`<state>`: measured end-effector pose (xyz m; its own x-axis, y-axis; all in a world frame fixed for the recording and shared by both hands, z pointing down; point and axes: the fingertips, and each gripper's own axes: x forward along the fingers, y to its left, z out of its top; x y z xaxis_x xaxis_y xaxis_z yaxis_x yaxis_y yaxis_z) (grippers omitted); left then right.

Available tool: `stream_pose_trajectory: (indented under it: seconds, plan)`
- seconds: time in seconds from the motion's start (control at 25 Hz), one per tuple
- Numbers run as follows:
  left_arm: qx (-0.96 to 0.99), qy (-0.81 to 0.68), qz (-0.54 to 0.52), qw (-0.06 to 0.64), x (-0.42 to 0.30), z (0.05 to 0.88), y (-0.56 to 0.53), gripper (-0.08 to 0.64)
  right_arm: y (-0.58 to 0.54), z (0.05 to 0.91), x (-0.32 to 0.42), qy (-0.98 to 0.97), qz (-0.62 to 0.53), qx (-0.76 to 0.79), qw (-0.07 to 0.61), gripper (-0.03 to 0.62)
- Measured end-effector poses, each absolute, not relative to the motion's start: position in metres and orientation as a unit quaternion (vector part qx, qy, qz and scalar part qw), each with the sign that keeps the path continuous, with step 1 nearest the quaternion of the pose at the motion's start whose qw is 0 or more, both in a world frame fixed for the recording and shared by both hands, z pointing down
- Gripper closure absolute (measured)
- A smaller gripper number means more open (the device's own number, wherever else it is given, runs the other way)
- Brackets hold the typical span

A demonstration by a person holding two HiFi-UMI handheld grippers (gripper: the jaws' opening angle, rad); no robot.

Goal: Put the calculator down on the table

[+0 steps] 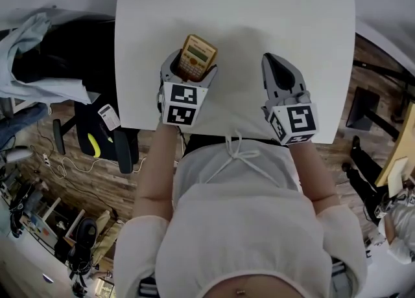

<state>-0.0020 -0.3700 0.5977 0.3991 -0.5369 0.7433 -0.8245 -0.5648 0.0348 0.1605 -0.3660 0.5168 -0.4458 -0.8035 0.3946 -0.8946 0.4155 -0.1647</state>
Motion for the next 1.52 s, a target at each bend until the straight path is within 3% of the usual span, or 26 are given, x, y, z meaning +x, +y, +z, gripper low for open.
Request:
stream_pose_trajectory:
  seconds: [0.8, 1.2, 1.52]
  plan:
    - [0.783, -0.407, 0.402, 0.243, 0.005, 0.628, -0.367, 0.149, -0.36, 0.543, 0.167, -0.817, 0.214, 0.517, 0.137, 0.586]
    - [0.806, -0.396, 0.383, 0.215, 0.006, 0.62, -0.366, 0.149, -0.357, 0.535, 0.158, -0.817, 0.203, 0.52, 0.143, 0.586]
    - [0.842, -0.4, 0.328, 0.153, 0.012, 0.558, -0.37, 0.15, -0.347, 0.503, 0.159, -0.816, 0.174, 0.536, 0.132, 0.586]
